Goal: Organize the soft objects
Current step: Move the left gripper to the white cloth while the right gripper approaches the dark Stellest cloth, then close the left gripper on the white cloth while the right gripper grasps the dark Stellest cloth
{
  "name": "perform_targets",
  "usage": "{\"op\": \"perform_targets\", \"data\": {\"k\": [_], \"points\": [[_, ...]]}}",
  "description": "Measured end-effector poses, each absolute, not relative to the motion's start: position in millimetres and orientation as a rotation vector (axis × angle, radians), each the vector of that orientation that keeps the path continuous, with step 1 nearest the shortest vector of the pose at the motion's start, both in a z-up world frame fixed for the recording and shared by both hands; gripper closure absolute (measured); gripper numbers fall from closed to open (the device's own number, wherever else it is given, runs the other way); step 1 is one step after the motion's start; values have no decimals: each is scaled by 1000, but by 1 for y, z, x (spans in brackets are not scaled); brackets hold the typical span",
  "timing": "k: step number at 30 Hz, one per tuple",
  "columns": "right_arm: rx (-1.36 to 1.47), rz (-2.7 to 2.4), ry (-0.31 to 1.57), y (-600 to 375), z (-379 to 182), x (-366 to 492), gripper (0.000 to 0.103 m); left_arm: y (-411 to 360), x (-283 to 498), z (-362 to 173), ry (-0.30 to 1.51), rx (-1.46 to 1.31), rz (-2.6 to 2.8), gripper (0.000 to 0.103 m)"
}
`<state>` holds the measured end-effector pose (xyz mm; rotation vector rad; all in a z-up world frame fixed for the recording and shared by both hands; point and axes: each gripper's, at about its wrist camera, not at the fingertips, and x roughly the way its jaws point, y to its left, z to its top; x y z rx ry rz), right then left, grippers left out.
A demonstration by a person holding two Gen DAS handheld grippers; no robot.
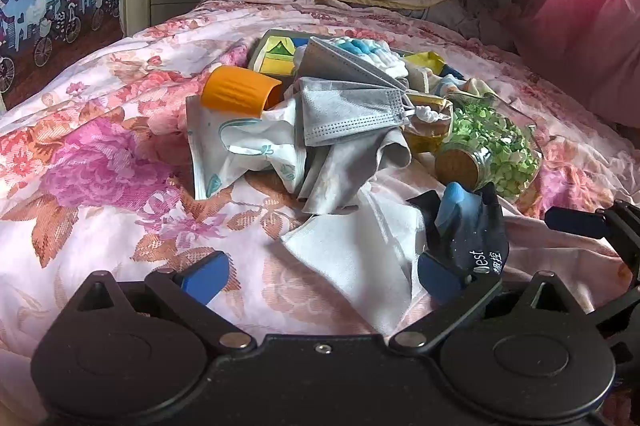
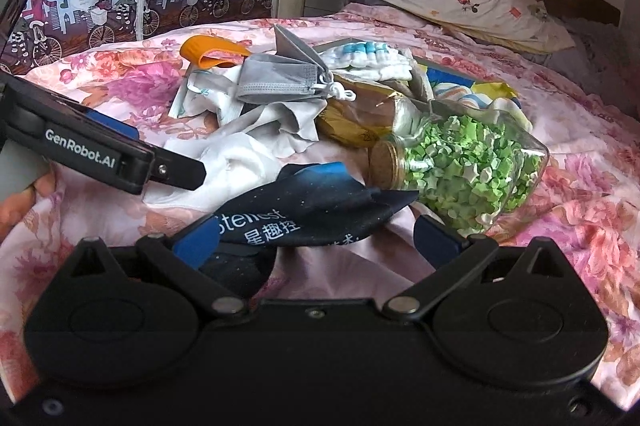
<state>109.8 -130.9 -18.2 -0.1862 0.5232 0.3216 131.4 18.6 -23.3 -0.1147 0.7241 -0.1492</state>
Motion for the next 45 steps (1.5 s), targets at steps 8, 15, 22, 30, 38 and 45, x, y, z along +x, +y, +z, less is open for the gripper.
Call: {"op": "perform_targets", "data": {"k": [8, 15, 22, 30, 38, 45], "points": [[-137, 341, 536, -133, -18, 116, 1, 19, 134, -25, 733, -116, -145, 7], [-133, 347, 547, -131, -20, 121, 1, 17, 135, -26, 723, -94, -144, 8], [-141, 362, 566, -124, -21, 132, 1, 19, 140, -29, 718, -123, -142, 23], [-148, 375, 608, -118, -25, 141, 24, 10, 138, -29, 695, -87, -191, 42], [-150, 373, 631, -116, -27, 144, 33, -2, 133, -31, 677, 4, -230, 58], [-164, 382, 636, -114, -27, 144, 43, -7, 133, -33, 678, 48, -237, 67]]}}
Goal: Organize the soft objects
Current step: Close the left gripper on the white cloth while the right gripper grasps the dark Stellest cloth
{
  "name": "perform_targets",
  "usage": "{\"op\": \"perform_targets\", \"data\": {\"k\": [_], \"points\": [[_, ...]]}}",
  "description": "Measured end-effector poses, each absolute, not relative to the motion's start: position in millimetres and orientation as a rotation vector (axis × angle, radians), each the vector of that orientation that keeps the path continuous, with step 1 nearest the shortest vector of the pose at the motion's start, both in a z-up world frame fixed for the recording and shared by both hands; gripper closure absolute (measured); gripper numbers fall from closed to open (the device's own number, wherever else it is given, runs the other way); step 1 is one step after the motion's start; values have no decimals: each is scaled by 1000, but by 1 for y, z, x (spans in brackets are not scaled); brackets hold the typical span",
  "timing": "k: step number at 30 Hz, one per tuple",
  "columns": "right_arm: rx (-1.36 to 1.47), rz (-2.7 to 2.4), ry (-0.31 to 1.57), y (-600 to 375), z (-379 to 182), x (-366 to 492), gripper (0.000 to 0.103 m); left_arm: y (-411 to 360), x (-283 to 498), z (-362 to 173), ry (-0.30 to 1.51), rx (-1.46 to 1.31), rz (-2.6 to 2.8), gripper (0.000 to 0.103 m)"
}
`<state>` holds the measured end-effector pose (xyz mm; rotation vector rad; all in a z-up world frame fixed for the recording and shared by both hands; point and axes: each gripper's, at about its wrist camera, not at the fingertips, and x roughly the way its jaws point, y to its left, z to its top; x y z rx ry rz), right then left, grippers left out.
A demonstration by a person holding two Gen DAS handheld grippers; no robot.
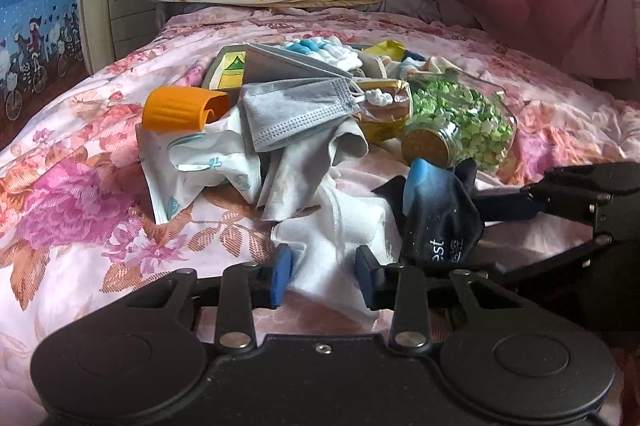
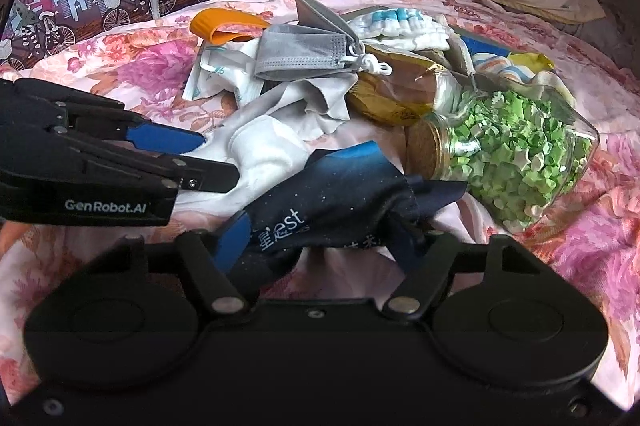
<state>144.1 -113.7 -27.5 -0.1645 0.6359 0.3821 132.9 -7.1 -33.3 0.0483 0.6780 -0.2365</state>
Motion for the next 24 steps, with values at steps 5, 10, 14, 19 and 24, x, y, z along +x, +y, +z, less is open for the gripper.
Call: {"op": "perform_targets", "data": {"k": [5, 10, 14, 19, 24], "points": [[-170, 358, 633, -114, -27, 144, 56, -9, 133, -35, 683, 80, -236, 76], [-183, 352, 628, -114, -28, 144, 73, -11, 131, -34, 675, 89, -244, 90], [-209, 356, 618, -111, -27, 142, 81, -12, 129, -34, 674, 91, -258, 95], [-227, 346, 609, -109, -27, 140, 92, -11, 127, -32, 662, 74, -270, 98], [-208, 313, 588, -115, -25, 139, 99, -9, 124, -28, 627, 45, -270, 98]]}}
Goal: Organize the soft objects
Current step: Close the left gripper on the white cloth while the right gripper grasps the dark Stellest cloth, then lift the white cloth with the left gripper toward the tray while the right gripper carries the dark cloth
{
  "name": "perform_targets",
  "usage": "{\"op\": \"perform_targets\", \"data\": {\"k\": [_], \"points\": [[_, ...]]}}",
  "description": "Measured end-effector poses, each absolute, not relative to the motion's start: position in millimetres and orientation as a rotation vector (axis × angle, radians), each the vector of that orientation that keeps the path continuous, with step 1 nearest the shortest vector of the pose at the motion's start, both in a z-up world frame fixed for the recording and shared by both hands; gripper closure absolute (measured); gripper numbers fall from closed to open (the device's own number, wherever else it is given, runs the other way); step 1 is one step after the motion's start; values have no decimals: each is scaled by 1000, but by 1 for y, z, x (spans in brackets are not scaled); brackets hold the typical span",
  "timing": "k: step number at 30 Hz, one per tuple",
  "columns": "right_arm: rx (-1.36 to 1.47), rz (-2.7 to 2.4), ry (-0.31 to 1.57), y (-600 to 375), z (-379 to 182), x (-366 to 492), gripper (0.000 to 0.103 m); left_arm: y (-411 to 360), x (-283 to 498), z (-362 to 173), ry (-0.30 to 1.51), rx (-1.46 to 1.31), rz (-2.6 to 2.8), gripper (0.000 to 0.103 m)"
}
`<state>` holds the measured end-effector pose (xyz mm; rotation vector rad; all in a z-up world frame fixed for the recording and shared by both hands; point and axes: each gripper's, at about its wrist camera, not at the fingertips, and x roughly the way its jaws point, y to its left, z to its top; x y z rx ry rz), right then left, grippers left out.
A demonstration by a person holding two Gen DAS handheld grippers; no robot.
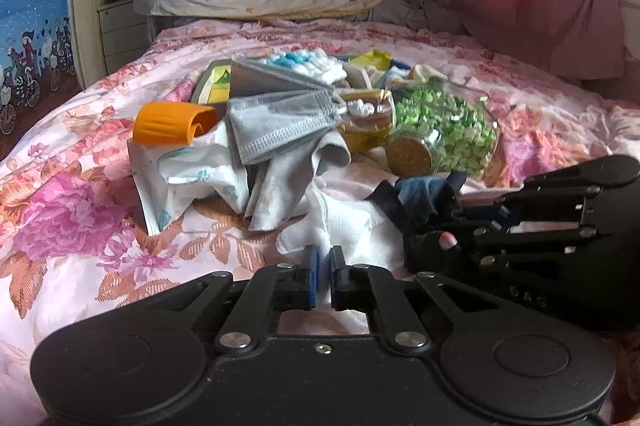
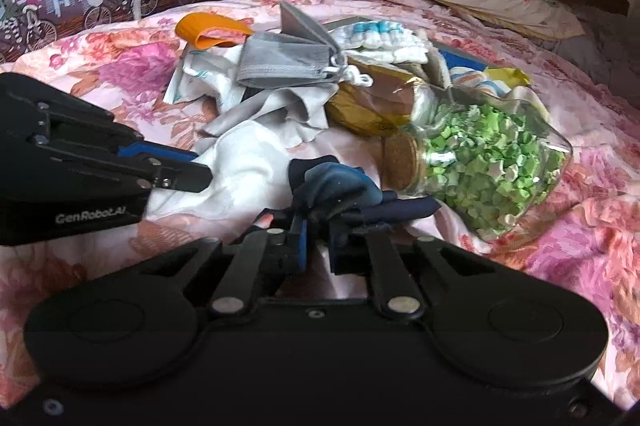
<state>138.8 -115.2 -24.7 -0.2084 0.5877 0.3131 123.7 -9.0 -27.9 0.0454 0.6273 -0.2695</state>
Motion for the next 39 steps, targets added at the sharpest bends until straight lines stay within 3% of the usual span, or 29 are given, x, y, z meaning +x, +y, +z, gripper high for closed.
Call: {"op": "perform_targets", "data": {"k": [39], "points": [[-134, 187, 277, -155, 15, 106, 102, 3, 85, 15, 326, -94, -315, 98]]}}
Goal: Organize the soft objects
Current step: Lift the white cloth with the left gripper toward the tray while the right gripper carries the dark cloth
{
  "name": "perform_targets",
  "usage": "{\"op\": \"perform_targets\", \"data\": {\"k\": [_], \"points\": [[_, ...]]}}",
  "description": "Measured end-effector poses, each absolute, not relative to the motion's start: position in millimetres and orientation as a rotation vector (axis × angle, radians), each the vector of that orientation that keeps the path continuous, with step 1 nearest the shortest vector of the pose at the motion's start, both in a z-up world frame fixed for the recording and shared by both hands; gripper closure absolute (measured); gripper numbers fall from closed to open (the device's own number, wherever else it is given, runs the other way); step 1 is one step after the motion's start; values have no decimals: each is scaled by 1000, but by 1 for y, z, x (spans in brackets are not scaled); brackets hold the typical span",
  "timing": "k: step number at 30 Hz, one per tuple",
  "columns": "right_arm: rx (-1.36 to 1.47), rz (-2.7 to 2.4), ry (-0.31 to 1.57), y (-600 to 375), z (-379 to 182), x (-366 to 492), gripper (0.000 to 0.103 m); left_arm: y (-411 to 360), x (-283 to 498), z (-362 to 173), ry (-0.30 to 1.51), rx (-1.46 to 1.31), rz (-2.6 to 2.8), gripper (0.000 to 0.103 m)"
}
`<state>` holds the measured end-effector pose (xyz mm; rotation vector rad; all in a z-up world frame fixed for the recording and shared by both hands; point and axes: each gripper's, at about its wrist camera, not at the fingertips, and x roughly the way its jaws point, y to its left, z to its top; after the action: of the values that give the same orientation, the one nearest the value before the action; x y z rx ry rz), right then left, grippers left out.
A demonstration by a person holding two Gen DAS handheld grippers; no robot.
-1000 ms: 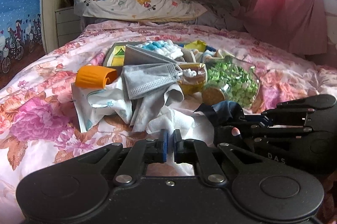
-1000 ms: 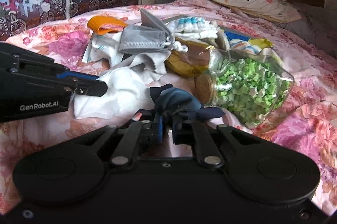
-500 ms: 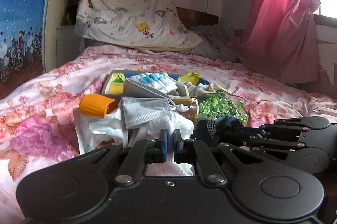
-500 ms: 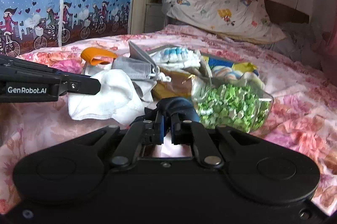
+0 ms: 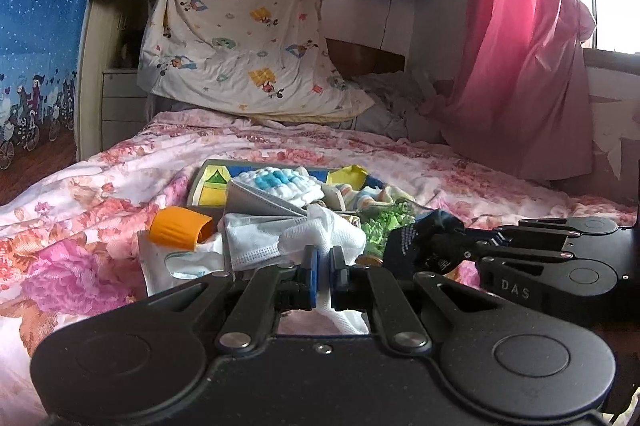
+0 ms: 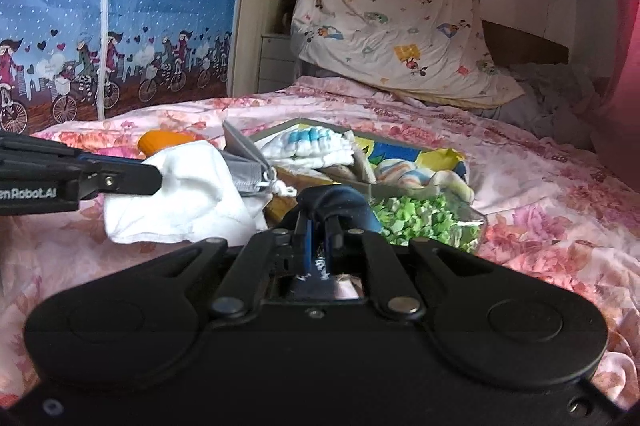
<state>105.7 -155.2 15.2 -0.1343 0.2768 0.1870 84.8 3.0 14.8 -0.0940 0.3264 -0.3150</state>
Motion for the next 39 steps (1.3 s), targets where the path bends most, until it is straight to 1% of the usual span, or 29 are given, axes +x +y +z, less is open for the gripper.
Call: {"op": "perform_targets", "data": {"k": [9, 17, 22, 30, 39], "points": [[-121, 157, 227, -170, 24, 107, 102, 10, 101, 42, 296, -162, -325, 98], [-44, 146, 173, -203, 49, 140, 102, -10, 158, 83, 237, -215, -352, 98], [13, 131, 172, -223, 54, 176, 102, -32, 204, 93, 250, -225, -362, 98], [96, 112, 192, -243, 46, 223, 102, -66, 274, 86, 337, -261, -332, 98], [261, 128, 139, -272, 24, 263, 102, -87, 326, 60, 419, -256, -236, 98]]}}
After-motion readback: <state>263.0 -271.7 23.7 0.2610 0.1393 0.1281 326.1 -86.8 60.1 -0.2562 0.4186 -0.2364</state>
